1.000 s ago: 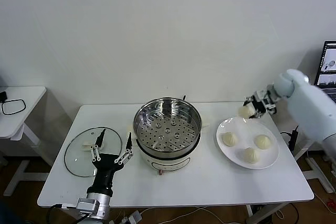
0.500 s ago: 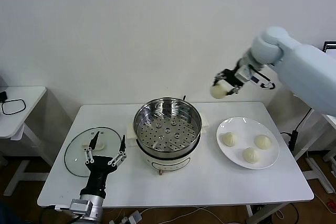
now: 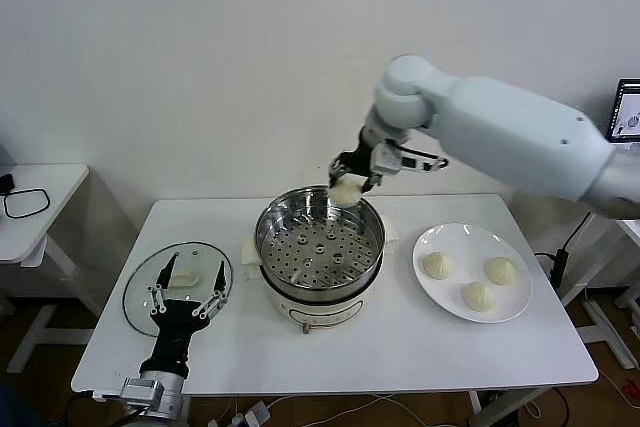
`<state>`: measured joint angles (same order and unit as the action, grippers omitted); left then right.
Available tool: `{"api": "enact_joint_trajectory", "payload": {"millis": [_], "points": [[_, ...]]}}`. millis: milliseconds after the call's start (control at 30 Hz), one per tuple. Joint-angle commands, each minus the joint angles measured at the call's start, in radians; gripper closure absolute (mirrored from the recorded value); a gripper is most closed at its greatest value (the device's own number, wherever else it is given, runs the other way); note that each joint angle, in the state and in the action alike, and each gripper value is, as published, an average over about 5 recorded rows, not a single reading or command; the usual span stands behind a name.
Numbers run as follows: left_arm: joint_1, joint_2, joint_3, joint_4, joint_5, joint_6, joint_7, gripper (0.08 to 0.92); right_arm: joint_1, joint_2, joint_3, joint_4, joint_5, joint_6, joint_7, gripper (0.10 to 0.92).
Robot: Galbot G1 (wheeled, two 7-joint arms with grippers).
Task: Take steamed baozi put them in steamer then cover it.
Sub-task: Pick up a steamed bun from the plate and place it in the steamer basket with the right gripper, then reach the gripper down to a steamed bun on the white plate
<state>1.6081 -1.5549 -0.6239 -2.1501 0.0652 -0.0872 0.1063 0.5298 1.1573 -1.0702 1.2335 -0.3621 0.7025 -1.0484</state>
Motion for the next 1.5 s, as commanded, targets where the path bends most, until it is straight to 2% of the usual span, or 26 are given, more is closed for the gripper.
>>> {"api": "enact_joint_trajectory", "payload": {"millis": [33, 233, 800, 1033, 1167, 1267, 1367, 1500], "points": [[-0.003, 0.006, -0.035, 0.016, -0.023, -0.002, 0.007, 0.177, -0.085, 0.161, -0.011, -0.190, -0.136, 0.105, 0.113, 0.347], [-0.005, 0.005, -0.040, 0.019, -0.027, -0.003, 0.009, 0.177, -0.129, 0.192, 0.026, -0.266, -0.197, 0.123, 0.157, 0.347], [-0.001, -0.002, -0.037, 0.001, -0.028, -0.005, 0.010, 0.177, -0.214, 0.178, 0.088, -0.313, -0.277, 0.101, 0.214, 0.342], [-0.002, -0.003, -0.042, 0.003, -0.027, -0.006, 0.010, 0.177, -0.204, 0.160, 0.084, -0.283, -0.248, 0.093, 0.208, 0.222], [-0.003, -0.005, -0.031, 0.007, -0.025, -0.006, 0.009, 0.177, -0.151, 0.114, 0.089, -0.225, -0.149, 0.073, 0.166, 0.204], [-0.001, -0.006, -0.024, 0.001, -0.024, -0.005, 0.009, 0.177, -0.062, 0.036, 0.074, -0.158, 0.028, 0.017, 0.072, 0.203], [0.002, -0.005, -0.019, -0.007, -0.023, -0.003, 0.008, 0.177, 0.060, -0.076, 0.010, -0.071, 0.239, -0.121, -0.029, 0.203], [0.005, -0.003, -0.013, -0.017, -0.021, -0.002, 0.009, 0.177, 0.169, -0.240, -0.075, 0.039, 0.471, -0.377, -0.117, 0.203]]}}
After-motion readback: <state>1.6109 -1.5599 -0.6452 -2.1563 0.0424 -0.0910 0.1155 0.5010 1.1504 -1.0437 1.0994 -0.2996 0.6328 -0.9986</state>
